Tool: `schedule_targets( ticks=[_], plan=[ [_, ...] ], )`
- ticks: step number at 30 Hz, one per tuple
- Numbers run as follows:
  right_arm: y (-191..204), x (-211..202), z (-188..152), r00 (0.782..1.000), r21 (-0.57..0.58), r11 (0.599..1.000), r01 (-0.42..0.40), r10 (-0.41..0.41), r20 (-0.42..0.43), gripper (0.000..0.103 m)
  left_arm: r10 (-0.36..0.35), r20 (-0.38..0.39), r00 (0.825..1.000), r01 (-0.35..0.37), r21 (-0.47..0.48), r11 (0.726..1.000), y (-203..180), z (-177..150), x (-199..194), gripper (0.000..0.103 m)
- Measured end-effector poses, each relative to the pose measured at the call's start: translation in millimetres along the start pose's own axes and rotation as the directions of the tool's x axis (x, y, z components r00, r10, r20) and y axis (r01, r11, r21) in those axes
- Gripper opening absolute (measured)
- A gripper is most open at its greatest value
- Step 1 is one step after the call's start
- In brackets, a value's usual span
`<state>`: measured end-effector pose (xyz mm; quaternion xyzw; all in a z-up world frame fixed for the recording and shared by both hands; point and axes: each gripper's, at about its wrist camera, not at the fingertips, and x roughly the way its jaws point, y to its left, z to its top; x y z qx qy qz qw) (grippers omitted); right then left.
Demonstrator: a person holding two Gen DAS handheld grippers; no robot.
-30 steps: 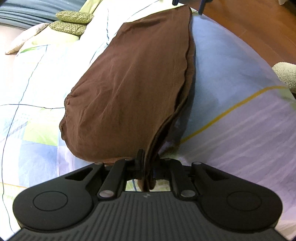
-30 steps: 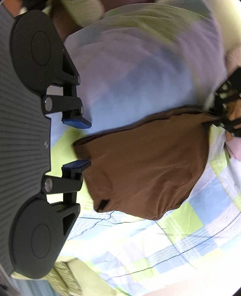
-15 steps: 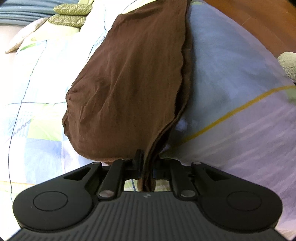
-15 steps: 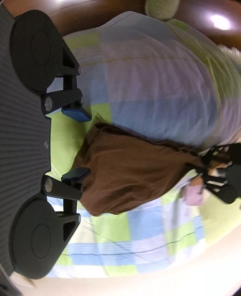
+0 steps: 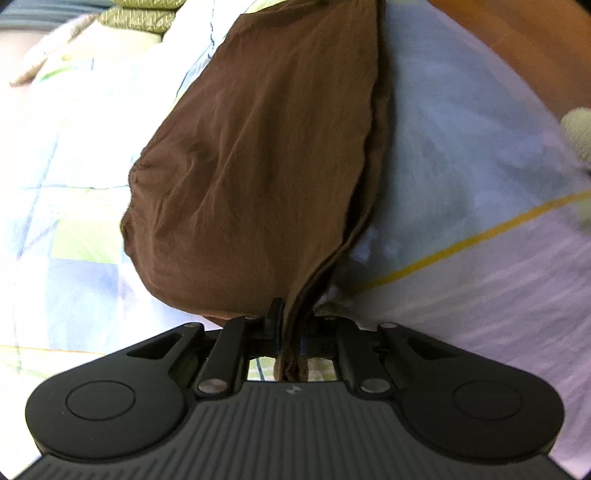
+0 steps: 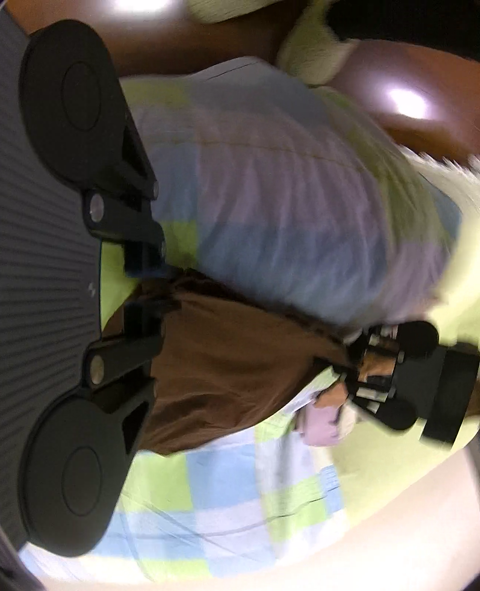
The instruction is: Fold clothes
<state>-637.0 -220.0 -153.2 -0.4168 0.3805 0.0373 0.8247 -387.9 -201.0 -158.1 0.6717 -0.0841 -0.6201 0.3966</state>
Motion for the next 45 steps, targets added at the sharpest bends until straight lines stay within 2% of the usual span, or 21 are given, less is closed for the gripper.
schedule_targets(
  ticks=[2,4,5,7,10,14,15,17,19,22,24,27,31,33,35,36,37,38,40,44,45],
  plan=[
    [-32.0,-8.3,2.7,0.999,0.182,0.982,-0.049,0.046,0.023,0.005,-0.058,-0.002,0.998,0.057,-0.071,0.996,25.9,4.7,-1.2,0.004],
    [-63.3,-14.5,1.8,0.996,0.347,0.934,-0.088,0.077,0.047,0.005,-0.105,0.001,0.994,0.104,-0.141,0.985,49.9,8.0,-8.3,0.004],
    [-81.8,-17.4,-0.5,0.994,0.438,0.893,-0.106,0.089,0.060,0.005,-0.122,0.006,0.992,0.122,-0.175,0.977,62.1,8.6,-12.4,0.004],
    [-119.8,-20.9,-12.1,0.992,0.609,0.784,-0.123,0.094,0.079,0.005,-0.156,0.018,0.988,0.156,-0.243,0.957,86.4,9.8,-20.6,0.004],
    [-180.4,-20.5,-41.5,0.994,0.820,0.563,-0.107,0.066,0.084,0.005,-0.190,0.042,0.981,0.192,-0.361,0.912,130.6,11.4,-21.9,0.004],
    [-235.2,-8.5,-83.3,0.999,0.939,0.341,-0.048,0.038,0.038,0.003,-0.205,0.061,0.977,0.208,-0.492,0.845,192.0,16.5,0.7,0.004],
    [-242.5,-5.1,-90.3,0.999,0.949,0.313,-0.040,0.036,0.030,0.003,-0.209,0.064,0.976,0.213,-0.507,0.835,199.5,17.0,5.6,0.004],
    [-265.5,9.9,-111.9,1.000,0.974,0.226,-0.002,0.031,-0.005,0.001,-0.223,0.076,0.972,0.226,-0.562,0.796,231.8,21.3,32.4,0.004],
    [-283.4,22.5,-128.3,0.999,0.988,0.154,0.022,0.025,-0.026,0.001,-0.234,0.068,0.970,0.228,-0.587,0.776,253.2,24.5,56.3,0.004],
    [-307.2,39.7,-148.9,0.998,0.994,0.095,0.051,0.025,-0.054,0.001,-0.261,0.058,0.964,0.241,-0.607,0.757,282.1,27.8,88.3,0.004],
    [-316.5,52.0,-158.2,0.997,0.993,0.090,0.070,0.023,-0.073,0.001,-0.273,0.060,0.960,0.251,-0.614,0.749,294.2,26.9,100.7,0.004],
    [-334.4,75.4,-170.7,0.995,0.992,0.081,0.098,0.024,-0.100,0.001,-0.269,0.059,0.961,0.249,-0.604,0.757,312.2,21.7,122.7,0.004],
    [-350.5,92.2,-190.6,0.989,0.986,0.073,0.149,0.015,-0.150,0.001,-0.261,0.074,0.963,0.250,-0.609,0.752,330.6,25.4,144.1,0.005],
    [-352.8,96.8,-197.2,0.987,0.985,0.062,0.159,0.018,-0.161,0.001,-0.298,0.058,0.953,0.272,-0.600,0.752,333.9,28.5,165.5,0.006],
    [-351.6,110.7,-210.4,0.990,0.992,-0.007,0.123,0.065,-0.122,0.010,-0.336,0.028,0.941,0.290,-0.578,0.763,327.7,28.7,178.5,0.007],
    [-349.2,120.0,-219.3,0.990,0.994,-0.078,0.081,0.124,-0.071,0.018,-0.348,0.014,0.937,0.295,-0.563,0.772,324.2,28.3,182.0,0.007],
    [-345.0,133.0,-231.3,0.981,0.984,-0.174,0.037,0.193,-0.002,0.038,-0.347,0.006,0.938,0.295,-0.541,0.788,319.2,28.6,180.2,0.007],
    [-342.5,137.6,-235.5,0.979,0.978,-0.206,0.030,0.205,0.013,0.043,-0.336,0.006,0.942,0.290,-0.518,0.804,314.9,29.0,176.6,0.006],
    [-335.6,142.2,-250.3,0.980,0.958,-0.287,0.002,0.191,0.055,0.044,-0.336,0.012,0.942,0.298,-0.496,0.816,309.1,28.4,168.9,0.006],
    [-344.2,143.3,-280.9,0.995,0.890,-0.455,-0.044,0.056,0.078,0.044,-0.323,0.016,0.946,0.290,-0.484,0.826,303.6,26.9,162.5,0.006],
    [-349.1,150.0,-288.6,0.995,0.873,-0.486,-0.044,0.053,0.080,0.044,-0.321,0.016,0.947,0.288,-0.485,0.826,303.3,27.7,162.5,0.006]
  ],
)
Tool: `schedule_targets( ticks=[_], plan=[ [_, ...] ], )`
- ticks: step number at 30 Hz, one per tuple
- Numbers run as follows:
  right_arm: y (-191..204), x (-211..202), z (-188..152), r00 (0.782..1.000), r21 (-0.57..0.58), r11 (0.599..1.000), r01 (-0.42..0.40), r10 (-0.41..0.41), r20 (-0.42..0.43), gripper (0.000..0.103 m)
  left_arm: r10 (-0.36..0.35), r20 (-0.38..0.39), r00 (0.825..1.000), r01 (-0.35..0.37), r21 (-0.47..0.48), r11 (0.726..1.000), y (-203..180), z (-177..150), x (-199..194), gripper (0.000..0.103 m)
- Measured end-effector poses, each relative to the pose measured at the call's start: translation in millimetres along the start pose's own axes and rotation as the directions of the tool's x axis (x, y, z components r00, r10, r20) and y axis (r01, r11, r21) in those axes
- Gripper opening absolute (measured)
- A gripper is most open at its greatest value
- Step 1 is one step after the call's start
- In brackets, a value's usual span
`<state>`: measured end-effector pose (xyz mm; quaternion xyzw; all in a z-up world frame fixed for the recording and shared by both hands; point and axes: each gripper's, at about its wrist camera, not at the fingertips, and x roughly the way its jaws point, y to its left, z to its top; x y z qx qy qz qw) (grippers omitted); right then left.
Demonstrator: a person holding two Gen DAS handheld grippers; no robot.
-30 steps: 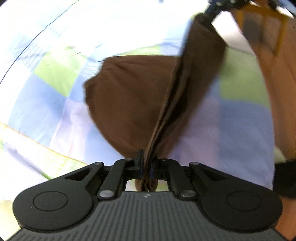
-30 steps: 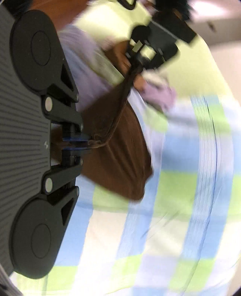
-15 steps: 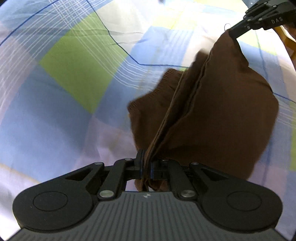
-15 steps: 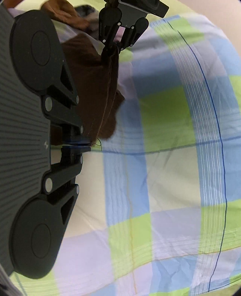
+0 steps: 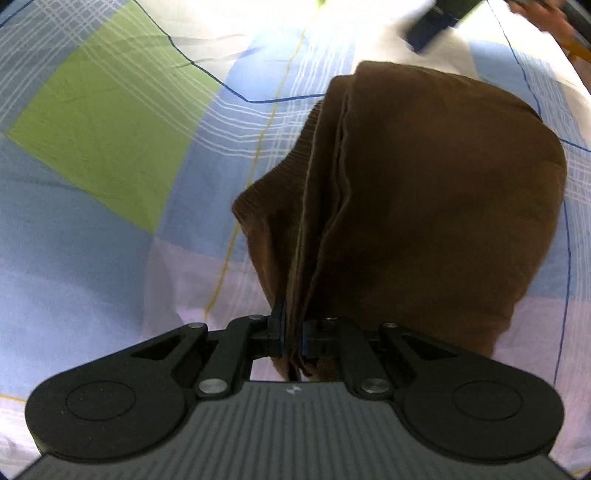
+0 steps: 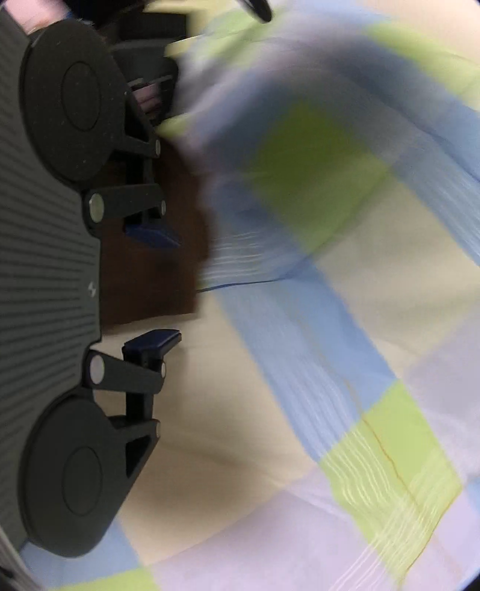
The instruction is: Fold clothes
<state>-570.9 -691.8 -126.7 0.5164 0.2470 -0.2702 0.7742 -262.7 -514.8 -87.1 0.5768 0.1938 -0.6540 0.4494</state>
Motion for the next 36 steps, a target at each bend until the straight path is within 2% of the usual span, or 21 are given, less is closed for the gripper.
schedule_targets(
  ticks=[3,5,10,13,15,17,20,21,22,23,25,27,30,35,36],
  plan=[
    [-7.2,30.0,13.3,0.990,0.027,0.998,0.060,-0.056,-0.133,0.044,0.021,0.009,1.000,-0.021,0.019,1.000,-3.2,1.7,-2.1,0.006],
    [-6.8,33.6,4.3,0.985,0.028,0.999,0.033,-0.028,-0.169,0.044,0.040,0.013,0.999,-0.041,0.089,0.995,-15.9,-3.7,-11.1,0.006],
    [4.0,29.6,-23.0,0.970,-0.007,1.000,-0.020,0.017,-0.242,0.044,0.038,-0.022,0.999,-0.032,0.207,0.978,-39.4,-21.5,-21.6,0.007],
    [3.1,25.9,-26.4,0.975,-0.009,1.000,-0.019,0.017,-0.220,0.044,0.036,-0.037,0.999,-0.027,0.218,0.975,-42.7,-26.9,-22.1,0.007],
    [-8.3,29.9,-19.0,0.979,0.073,0.996,-0.045,0.058,-0.194,0.044,0.029,-0.052,0.998,-0.019,0.189,0.982,-37.3,-23.6,-18.0,0.008],
    [-20.4,42.4,-11.7,0.973,0.157,0.983,-0.093,0.123,-0.197,0.044,0.029,-0.064,0.998,-0.018,0.170,0.985,-33.3,-18.6,-13.2,0.009],
    [-25.1,64.5,-7.2,0.942,0.199,0.965,-0.169,0.217,-0.257,0.043,0.029,-0.077,0.997,-0.017,0.156,0.988,-31.0,-19.1,-10.3,0.009],
    [-23.7,69.7,-7.3,0.936,0.193,0.965,-0.180,0.228,-0.267,0.039,0.029,-0.079,0.996,-0.017,0.153,0.988,-34.8,-18.5,-7.0,0.009],
    [-22.2,74.8,-7.4,0.930,0.187,0.964,-0.192,0.239,-0.278,0.018,0.030,-0.085,0.996,-0.017,0.150,0.988,-35.4,-18.3,-6.3,0.009],
    [-19.3,76.6,-8.7,0.927,0.178,0.964,-0.199,0.244,-0.286,0.009,0.034,-0.091,0.995,-0.020,0.149,0.989,-35.4,-17.4,-6.3,0.011],
    [-10.2,67.1,-13.3,0.940,0.123,0.972,-0.199,0.225,-0.257,0.007,0.041,-0.105,0.994,-0.026,0.140,0.990,-33.0,-13.8,-7.4,0.017],
    [-6.3,56.1,-15.3,0.952,0.097,0.974,-0.203,0.219,-0.212,0.006,0.053,-0.122,0.991,-0.037,0.131,0.991,-23.9,-10.8,-8.4,0.017],
    [1.4,18.2,-17.9,0.977,0.079,0.975,-0.206,0.209,-0.036,0.006,0.095,-0.121,0.988,-0.080,0.123,0.989,-1.2,7.1,-6.1,0.017],
    [4.3,-9.2,-23.7,0.991,0.070,0.991,-0.112,0.105,0.085,0.005,0.082,-0.117,0.990,-0.064,0.150,0.987,21.6,41.8,9.8,0.018],
    [3.5,-10.0,-24.6,0.992,0.073,0.993,-0.093,0.086,0.091,0.005,0.065,-0.134,0.989,-0.043,0.161,0.986,23.6,47.0,15.8,0.021]
  ],
)
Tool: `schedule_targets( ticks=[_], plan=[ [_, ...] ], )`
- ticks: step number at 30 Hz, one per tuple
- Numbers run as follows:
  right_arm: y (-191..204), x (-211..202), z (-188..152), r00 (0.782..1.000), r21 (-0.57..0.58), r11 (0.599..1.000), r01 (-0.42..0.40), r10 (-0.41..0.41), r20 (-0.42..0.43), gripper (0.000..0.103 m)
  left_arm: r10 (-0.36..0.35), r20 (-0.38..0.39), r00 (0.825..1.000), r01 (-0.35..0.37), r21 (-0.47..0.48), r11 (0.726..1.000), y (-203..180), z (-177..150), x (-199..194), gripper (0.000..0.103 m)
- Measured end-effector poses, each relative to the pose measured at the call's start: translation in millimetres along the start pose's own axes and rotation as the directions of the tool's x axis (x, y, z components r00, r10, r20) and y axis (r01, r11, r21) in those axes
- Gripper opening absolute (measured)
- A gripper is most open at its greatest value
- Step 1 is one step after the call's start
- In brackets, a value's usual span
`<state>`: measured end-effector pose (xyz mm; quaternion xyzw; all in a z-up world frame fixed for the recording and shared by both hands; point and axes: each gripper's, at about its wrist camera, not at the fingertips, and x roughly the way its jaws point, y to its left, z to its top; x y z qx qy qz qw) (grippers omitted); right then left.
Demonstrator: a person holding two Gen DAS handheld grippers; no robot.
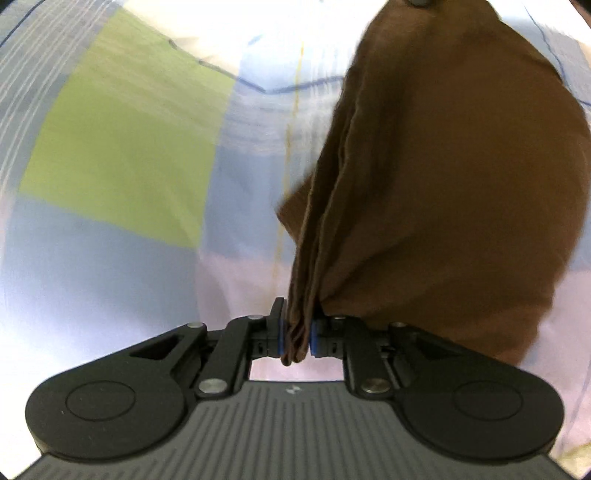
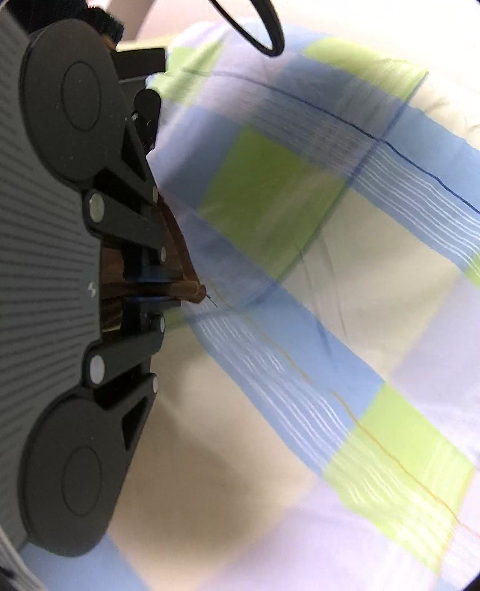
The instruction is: Fold clothes
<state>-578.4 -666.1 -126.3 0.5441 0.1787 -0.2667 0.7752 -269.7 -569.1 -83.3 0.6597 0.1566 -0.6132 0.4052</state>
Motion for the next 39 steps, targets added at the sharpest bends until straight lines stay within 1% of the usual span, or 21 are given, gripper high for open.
schedule_targets(
  ticks=[2,4,6,7,8,10,11,13,15,18,20,22,24,26,28,29,32,34,36,37,39],
  plan=[
    [-4.3,0.4,-2.4,0.999,0.018,0.999,0.050,-0.050,0.005,0.005,-0.008,-0.013,1.000,0.008,0.020,1.000,2.9,7.4,9.9,0.027],
    [-9.0,5.2,-5.3,0.996,0.031,0.995,0.093,-0.093,-0.006,0.005,-0.005,-0.030,1.000,0.007,0.050,0.999,4.2,11.4,17.8,0.042],
    [-7.2,13.4,-7.3,0.990,0.031,0.990,0.138,-0.138,-0.016,0.005,0.035,-0.026,0.999,-0.033,0.060,0.998,7.9,12.5,18.0,0.057],
    [-5.5,17.6,-7.5,0.985,0.027,0.985,0.170,-0.170,-0.019,0.008,0.055,-0.025,0.998,-0.054,0.065,0.996,9.8,13.0,18.1,0.061],
    [-5.3,20.4,-7.2,0.978,0.027,0.978,0.207,-0.206,-0.020,0.022,0.096,-0.014,0.995,-0.095,0.058,0.994,13.0,10.8,13.1,0.061],
    [-6.2,15.5,-3.1,0.959,0.043,0.959,0.279,-0.280,0.028,0.036,0.183,-0.001,0.983,-0.183,0.041,0.982,18.4,4.6,2.3,0.061],
    [-5.2,10.5,-1.6,0.949,0.053,0.950,0.307,-0.310,0.063,0.042,0.232,0.001,0.973,-0.232,0.036,0.972,19.5,-2.0,-5.2,0.061],
    [6.7,-4.8,-1.3,0.920,0.033,0.930,0.365,-0.366,0.138,0.044,0.283,0.028,0.959,-0.284,0.055,0.957,11.0,-18.4,-24.8,0.059],
    [20.9,-15.5,-7.6,0.927,-0.031,0.937,0.349,-0.340,0.156,0.044,0.241,0.126,0.962,-0.257,0.130,0.958,-18.5,-38.3,-53.0,0.059],
    [55.5,-31.4,-34.6,0.957,-0.241,0.929,0.280,-0.250,0.146,0.043,0.146,0.270,0.952,-0.216,0.254,0.943,-73.4,-64.2,-87.0,0.061],
    [81.0,-30.2,-71.4,0.975,-0.427,0.877,0.221,-0.204,0.086,0.039,0.117,0.313,0.943,-0.207,0.274,0.939,-101.9,-69.3,-86.4,0.061],
    [98.0,-23.5,-107.0,0.981,-0.560,0.811,0.170,-0.191,0.021,0.034,0.099,0.293,0.951,-0.179,0.260,0.949,-115.3,-71.3,-70.4,0.060],
    [93.4,-8.5,-128.3,0.967,-0.592,0.783,0.191,-0.253,-0.024,0.033,0.112,0.256,0.960,-0.168,0.210,0.963,-113.2,-83.2,-51.7,0.057],
    [85.7,4.5,-144.1,0.938,-0.630,0.737,0.244,-0.345,-0.041,0.032,0.124,0.217,0.968,-0.160,0.157,0.975,-110.7,-95.4,-33.0,0.057],
    [79.7,7.5,-154.8,0.909,-0.671,0.678,0.300,-0.417,-0.015,0.033,0.134,0.208,0.969,-0.168,0.155,0.974,-109.8,-104.7,-42.6,0.057],
    [81.0,2.7,-156.9,0.906,-0.679,0.663,0.316,-0.423,0.008,0.036,0.140,0.204,0.969,-0.173,0.154,0.973,-109.3,-109.4,-47.7,0.057],
    [93.0,-14.6,-165.8,0.886,-0.730,0.579,0.363,-0.457,0.078,0.042,0.208,0.153,0.966,-0.244,0.278,0.929,-121.7,-122.8,-56.9,0.059],
    [103.0,-21.1,-175.5,0.891,-0.778,0.520,0.353,-0.440,0.110,0.047,0.220,0.201,0.954,-0.281,0.354,0.892,-136.5,-129.2,-68.9,0.059],
    [116.4,-20.6,-196.2,0.902,-0.854,0.412,0.318,-0.408,0.140,0.051,0.201,0.254,0.946,-0.295,0.415,0.861,-145.3,-136.1,-63.1,0.061],
    [121.1,-18.0,-205.5,0.906,-0.883,0.359,0.302,-0.396,0.149,0.053,0.193,0.291,0.937,-0.316,0.471,0.823,-155.8,-137.0,-61.5,0.061],
    [124.9,-8.6,-222.1,0.907,-0.926,0.260,0.274,-0.389,0.159,0.054,0.199,0.304,0.932,-0.338,0.525,0.781,-170.4,-136.3,-48.5,0.061]
  ],
)
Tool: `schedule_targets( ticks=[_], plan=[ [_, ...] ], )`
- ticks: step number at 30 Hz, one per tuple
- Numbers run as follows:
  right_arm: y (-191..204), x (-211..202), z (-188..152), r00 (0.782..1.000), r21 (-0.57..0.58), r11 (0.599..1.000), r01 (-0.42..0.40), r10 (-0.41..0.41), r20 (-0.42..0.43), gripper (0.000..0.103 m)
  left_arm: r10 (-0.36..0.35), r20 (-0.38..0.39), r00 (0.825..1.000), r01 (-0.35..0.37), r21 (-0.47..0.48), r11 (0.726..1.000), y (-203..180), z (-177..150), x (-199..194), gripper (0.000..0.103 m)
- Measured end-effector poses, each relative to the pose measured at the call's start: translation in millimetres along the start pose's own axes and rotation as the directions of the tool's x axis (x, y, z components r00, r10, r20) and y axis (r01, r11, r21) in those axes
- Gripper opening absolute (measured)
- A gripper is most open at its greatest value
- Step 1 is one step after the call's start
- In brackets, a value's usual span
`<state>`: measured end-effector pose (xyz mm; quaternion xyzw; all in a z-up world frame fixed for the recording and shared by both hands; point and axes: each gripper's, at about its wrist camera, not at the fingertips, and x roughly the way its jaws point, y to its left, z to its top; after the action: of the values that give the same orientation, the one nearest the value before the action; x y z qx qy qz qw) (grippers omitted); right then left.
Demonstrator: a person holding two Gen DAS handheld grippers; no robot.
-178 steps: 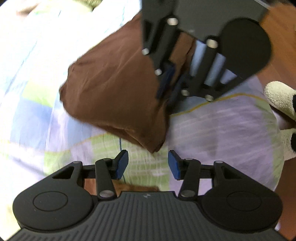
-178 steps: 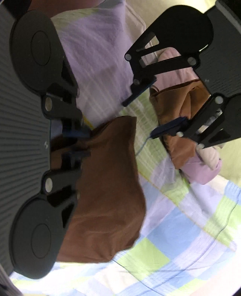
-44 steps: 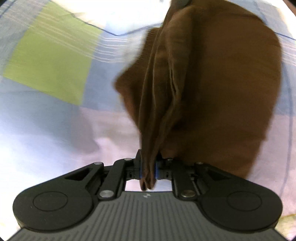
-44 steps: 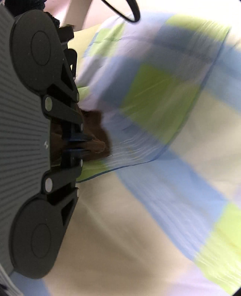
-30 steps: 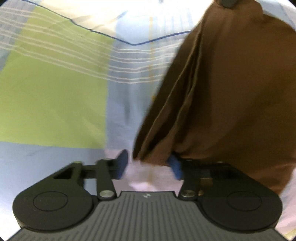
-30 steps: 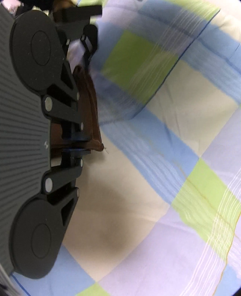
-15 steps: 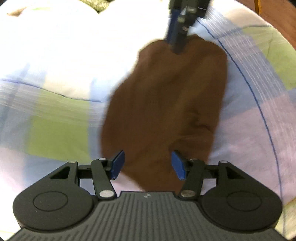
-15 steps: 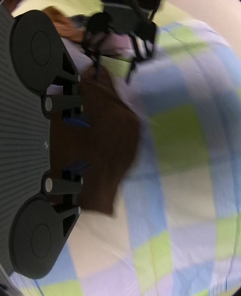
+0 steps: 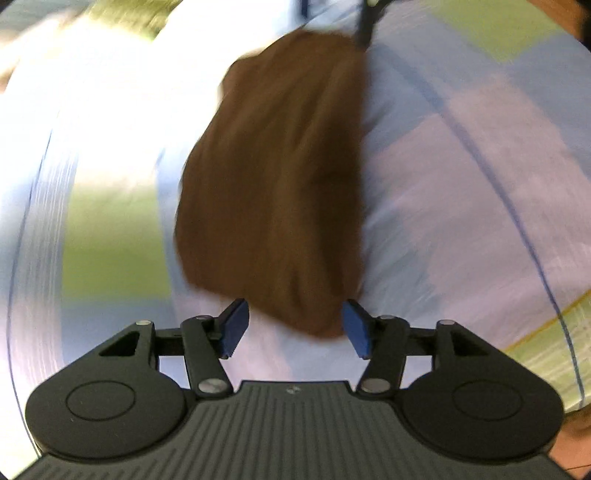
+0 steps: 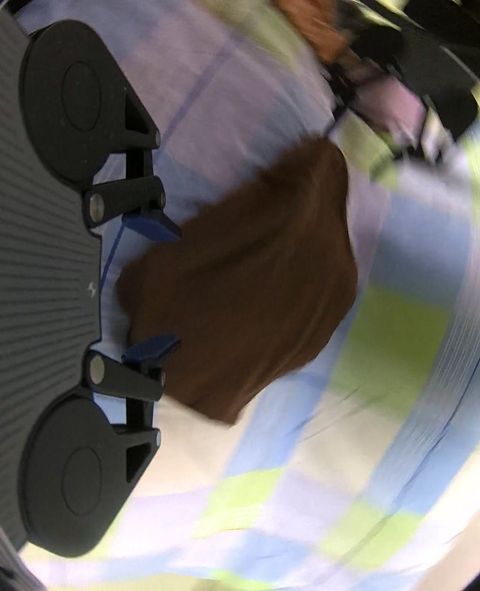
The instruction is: Fold clothes
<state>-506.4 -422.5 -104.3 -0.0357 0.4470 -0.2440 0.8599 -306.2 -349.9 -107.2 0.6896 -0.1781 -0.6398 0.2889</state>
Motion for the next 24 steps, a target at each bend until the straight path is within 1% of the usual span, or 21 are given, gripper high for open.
schedule_targets(
  ticks=[2,3,4,5,6,7,8,9,10,11,13,15,18,19,22,24],
  plan=[
    [25.0,12.2,-3.5,0.999,-0.167,0.985,0.039,-0.038,0.012,0.054,0.002,-0.026,1.000,-0.002,0.004,1.000,-7.0,-0.7,11.5,0.061],
    [33.1,18.7,-4.5,0.998,-0.223,0.973,0.061,-0.059,0.017,0.054,0.003,-0.039,0.999,-0.003,0.005,1.000,-10.4,-1.2,17.2,0.061],
    [41.1,25.2,-5.5,0.997,-0.277,0.957,0.083,-0.080,0.024,0.053,0.025,-0.055,0.998,-0.024,0.013,1.000,-15.8,-5.3,25.2,0.061],
    [46.5,30.4,-6.9,0.995,-0.319,0.942,0.103,-0.097,0.033,0.049,0.034,-0.053,0.998,-0.033,0.016,0.999,-17.5,-5.0,26.8,0.061],
    [48.3,33.9,-9.0,0.993,-0.343,0.932,0.120,-0.110,0.047,0.046,0.043,-0.050,0.998,-0.042,0.018,0.999,-19.0,-4.4,28.0,0.059],
    [48.9,37.6,-10.4,0.991,-0.360,0.923,0.133,-0.120,0.057,0.037,0.036,-0.045,0.998,-0.036,0.008,0.999,-18.3,-6.7,31.5,0.047],
    [48.0,41.6,-11.0,0.990,-0.367,0.920,0.139,-0.125,0.061,0.020,0.025,-0.047,0.999,-0.025,0.002,1.000,-16.7,-6.6,33.7,0.041],
    [46.6,45.7,-10.9,0.989,-0.374,0.916,0.148,-0.134,0.062,0.013,0.014,-0.049,0.999,-0.015,-0.004,1.000,-15.1,-6.3,35.9,0.040],
    [43.3,49.8,-9.8,0.988,-0.381,0.911,0.156,-0.144,0.060,0.009,0.001,-0.046,0.999,-0.001,0.001,1.000,-11.9,-6.7,34.8,0.036],
    [37.9,51.3,-9.3,0.988,-0.388,0.908,0.157,-0.144,0.062,0.007,-0.013,-0.043,0.999,0.013,0.007,1.000,-8.6,-7.2,33.5,0.035],
    [28.4,51.9,-4.8,0.990,-0.403,0.904,0.142,-0.126,0.067,0.004,-0.034,-0.059,0.998,0.033,-0.012,0.999,0.3,-10.9,27.9,0.029],
    [17.6,44.5,-3.5,0.992,-0.440,0.890,0.120,-0.095,0.079,0.003,-0.037,-0.080,0.996,0.034,-0.038,0.999,4.8,-5.0,20.8,0.026],
    [-1.8,26.6,-6.7,0.995,-0.517,0.852,0.078,-0.032,0.096,0.002,-0.054,-0.100,0.994,0.043,-0.105,0.994,7.5,11.6,3.2,0.026],
    [-8.8,20.2,-9.5,0.995,-0.539,0.840,0.063,-0.012,0.097,0.002,-0.062,-0.099,0.993,0.049,-0.121,0.991,7.7,19.7,1.0,0.025],
    [-30.9,-0.1,-21.6,0.994,-0.602,0.798,0.012,0.055,0.093,0.002,-0.070,-0.112,0.991,0.050,-0.171,0.984,-1.6,53.9,-25.4,0.025],
    [-43.7,-11.3,-31.5,0.991,-0.644,0.765,-0.015,0.097,0.091,0.003,-0.077,-0.133,0.988,0.046,-0.218,0.975,-11.4,82.8,-38.1,0.026]
  ],
)
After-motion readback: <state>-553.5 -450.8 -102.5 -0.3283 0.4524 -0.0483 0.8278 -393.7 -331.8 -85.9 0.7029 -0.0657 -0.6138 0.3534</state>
